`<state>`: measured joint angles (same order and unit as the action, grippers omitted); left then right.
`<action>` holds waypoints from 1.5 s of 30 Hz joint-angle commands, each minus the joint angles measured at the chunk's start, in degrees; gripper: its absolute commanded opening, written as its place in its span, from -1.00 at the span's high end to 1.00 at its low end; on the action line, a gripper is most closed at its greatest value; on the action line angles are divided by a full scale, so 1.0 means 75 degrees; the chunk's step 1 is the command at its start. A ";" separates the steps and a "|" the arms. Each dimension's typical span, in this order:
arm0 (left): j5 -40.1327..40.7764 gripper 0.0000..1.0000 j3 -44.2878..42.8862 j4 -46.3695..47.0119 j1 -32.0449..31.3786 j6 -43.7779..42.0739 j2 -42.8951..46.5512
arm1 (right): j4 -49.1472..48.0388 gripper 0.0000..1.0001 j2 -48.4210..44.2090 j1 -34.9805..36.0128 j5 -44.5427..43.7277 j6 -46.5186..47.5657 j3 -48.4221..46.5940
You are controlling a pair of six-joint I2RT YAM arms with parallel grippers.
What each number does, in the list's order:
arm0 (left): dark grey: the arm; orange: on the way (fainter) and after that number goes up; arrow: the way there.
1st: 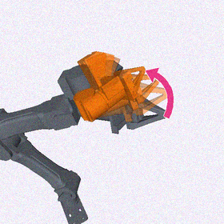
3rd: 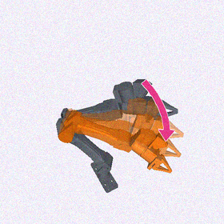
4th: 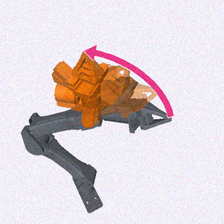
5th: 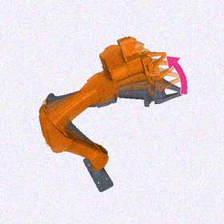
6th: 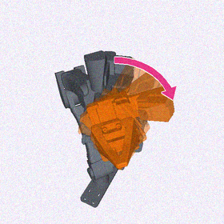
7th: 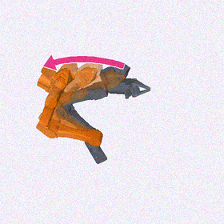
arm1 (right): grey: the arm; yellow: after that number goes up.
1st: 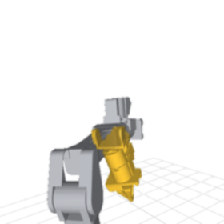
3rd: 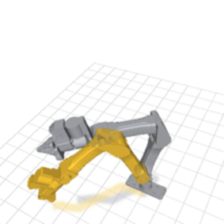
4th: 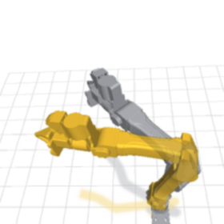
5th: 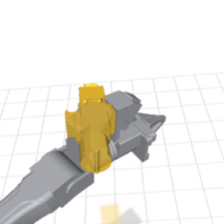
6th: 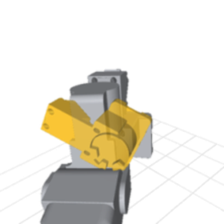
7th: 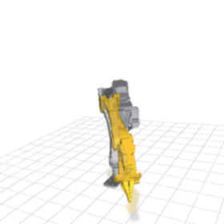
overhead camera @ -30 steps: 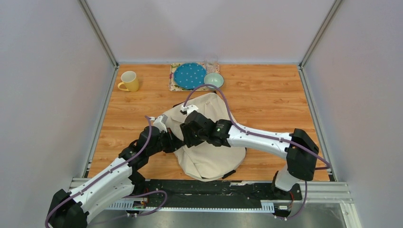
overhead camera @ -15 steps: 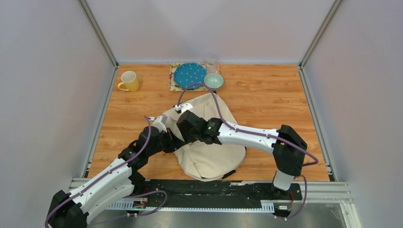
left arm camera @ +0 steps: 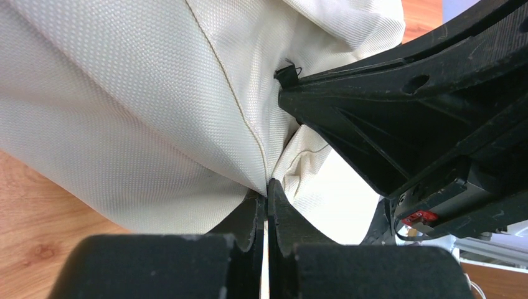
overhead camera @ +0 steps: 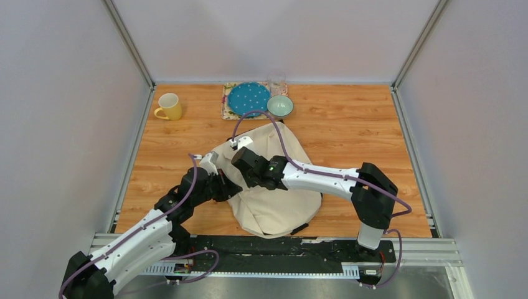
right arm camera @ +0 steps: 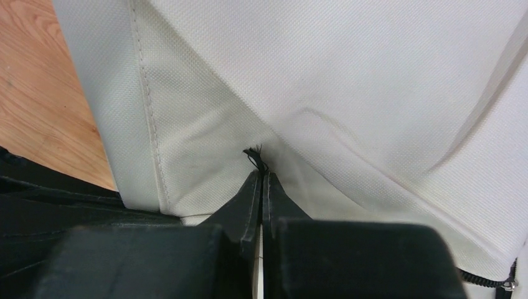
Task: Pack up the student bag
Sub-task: Zip the student bag at the center of the board.
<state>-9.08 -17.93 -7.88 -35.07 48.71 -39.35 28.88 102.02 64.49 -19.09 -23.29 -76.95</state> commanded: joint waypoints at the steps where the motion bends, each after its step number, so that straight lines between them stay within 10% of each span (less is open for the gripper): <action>1: 0.0062 1.00 -0.0011 0.0184 0.0059 -0.0061 0.0243 | 0.0051 1.00 -0.0242 0.0050 -0.0594 -0.0047 -0.0159; 45: 0.0602 1.00 0.0247 -0.1211 0.0094 -0.0190 0.1263 | -0.1343 1.00 -0.2739 -0.3911 0.0026 -0.1125 0.3755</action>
<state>-6.50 -16.10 -13.54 -35.05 49.12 -30.68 20.47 82.39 38.98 -15.46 -33.06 -50.68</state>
